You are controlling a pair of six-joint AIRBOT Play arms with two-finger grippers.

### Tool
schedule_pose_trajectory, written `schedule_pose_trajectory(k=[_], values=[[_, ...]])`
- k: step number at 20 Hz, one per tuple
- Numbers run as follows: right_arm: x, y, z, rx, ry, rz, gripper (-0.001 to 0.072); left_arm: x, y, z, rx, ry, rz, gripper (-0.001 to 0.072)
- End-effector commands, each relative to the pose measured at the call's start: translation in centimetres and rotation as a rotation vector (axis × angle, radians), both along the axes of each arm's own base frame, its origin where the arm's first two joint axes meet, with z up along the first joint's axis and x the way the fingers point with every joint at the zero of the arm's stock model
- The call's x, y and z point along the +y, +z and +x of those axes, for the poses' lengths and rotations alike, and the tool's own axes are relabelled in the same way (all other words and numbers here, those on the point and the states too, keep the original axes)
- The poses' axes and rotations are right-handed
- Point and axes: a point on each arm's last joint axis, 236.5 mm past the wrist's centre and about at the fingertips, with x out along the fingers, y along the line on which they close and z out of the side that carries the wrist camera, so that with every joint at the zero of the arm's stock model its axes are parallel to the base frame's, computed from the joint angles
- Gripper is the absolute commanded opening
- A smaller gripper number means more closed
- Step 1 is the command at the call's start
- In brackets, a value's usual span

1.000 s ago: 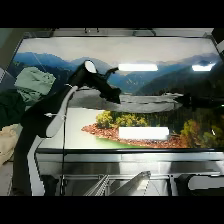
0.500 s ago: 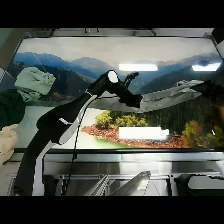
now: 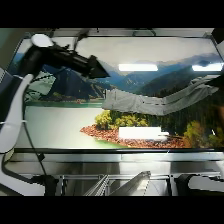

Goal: Fold the shirts.

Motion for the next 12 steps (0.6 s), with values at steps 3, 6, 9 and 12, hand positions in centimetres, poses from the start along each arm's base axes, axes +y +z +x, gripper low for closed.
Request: schedule_pose_trajectory(k=[3, 6, 9, 12], values=[[14.3, 0.3, 3.1, -0.042, 0.190, -0.027, 0.0010, 9.0, -0.7, -1.7, 0.011, 0.193, -0.044, 0.0016], [24.1, -1.0, 4.1, -0.071, 0.265, -0.018, 0.0012, 11.3, -1.8, -3.0, 0.005, 0.253, -0.036, 0.0016], [31.7, -5.1, 3.9, -0.030, 0.318, -0.012, 0.0012, 12.3, -3.3, -4.0, 0.018, 0.291, -0.031, 0.0016], [36.6, -9.3, 5.0, -0.044, 0.298, -0.020, 0.0129, 12.2, -5.4, -5.2, 0.051, 0.325, -0.018, 0.0017]])
